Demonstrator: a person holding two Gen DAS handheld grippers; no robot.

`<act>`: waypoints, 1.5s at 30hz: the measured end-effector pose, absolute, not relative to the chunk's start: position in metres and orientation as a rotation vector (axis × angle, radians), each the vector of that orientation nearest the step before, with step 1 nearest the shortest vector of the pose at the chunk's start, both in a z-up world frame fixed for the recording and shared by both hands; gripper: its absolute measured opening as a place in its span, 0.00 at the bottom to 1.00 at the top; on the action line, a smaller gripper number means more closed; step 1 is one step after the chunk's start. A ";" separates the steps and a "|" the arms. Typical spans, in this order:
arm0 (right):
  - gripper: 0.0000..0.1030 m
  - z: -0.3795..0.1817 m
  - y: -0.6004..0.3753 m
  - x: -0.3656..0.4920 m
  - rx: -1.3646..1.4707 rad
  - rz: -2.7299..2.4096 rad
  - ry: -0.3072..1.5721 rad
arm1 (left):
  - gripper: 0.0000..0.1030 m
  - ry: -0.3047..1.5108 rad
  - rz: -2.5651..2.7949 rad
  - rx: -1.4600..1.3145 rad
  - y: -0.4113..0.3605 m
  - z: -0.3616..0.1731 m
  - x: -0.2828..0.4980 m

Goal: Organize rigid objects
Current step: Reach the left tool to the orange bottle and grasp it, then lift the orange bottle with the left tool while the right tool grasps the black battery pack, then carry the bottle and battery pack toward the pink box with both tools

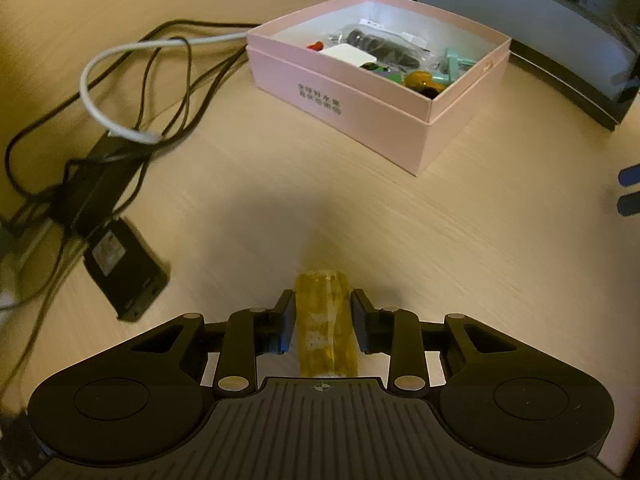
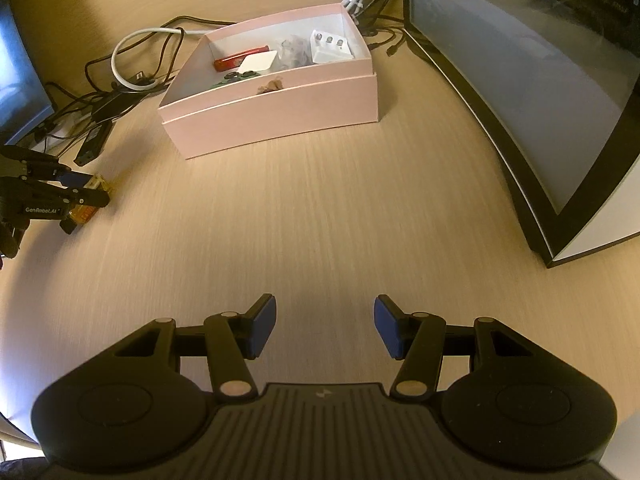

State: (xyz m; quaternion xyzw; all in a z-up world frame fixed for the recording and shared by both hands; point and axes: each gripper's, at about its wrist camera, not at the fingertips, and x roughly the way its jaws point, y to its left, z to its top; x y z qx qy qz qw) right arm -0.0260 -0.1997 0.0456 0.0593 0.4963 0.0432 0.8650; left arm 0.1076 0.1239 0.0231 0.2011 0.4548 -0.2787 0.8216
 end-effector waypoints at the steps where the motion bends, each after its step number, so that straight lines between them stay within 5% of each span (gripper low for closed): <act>1: 0.53 0.045 -0.200 -0.026 0.124 0.093 1.042 | 0.33 0.968 -0.589 0.413 0.126 0.023 0.107; 14: 0.53 0.054 -0.178 -0.015 -0.031 0.090 0.909 | 0.32 0.915 -0.271 0.092 0.164 0.019 0.056; 23: 0.55 0.093 -0.112 0.033 -0.172 0.279 0.783 | 0.31 0.783 -0.073 -0.399 0.216 0.023 -0.025; 34: 0.57 0.078 0.084 0.129 -0.281 0.555 0.765 | 0.31 0.776 -0.001 -0.551 0.282 0.034 -0.092; 45: 0.59 0.021 0.152 0.204 -0.227 0.475 0.791 | 0.31 0.753 0.006 -0.557 0.303 0.049 -0.112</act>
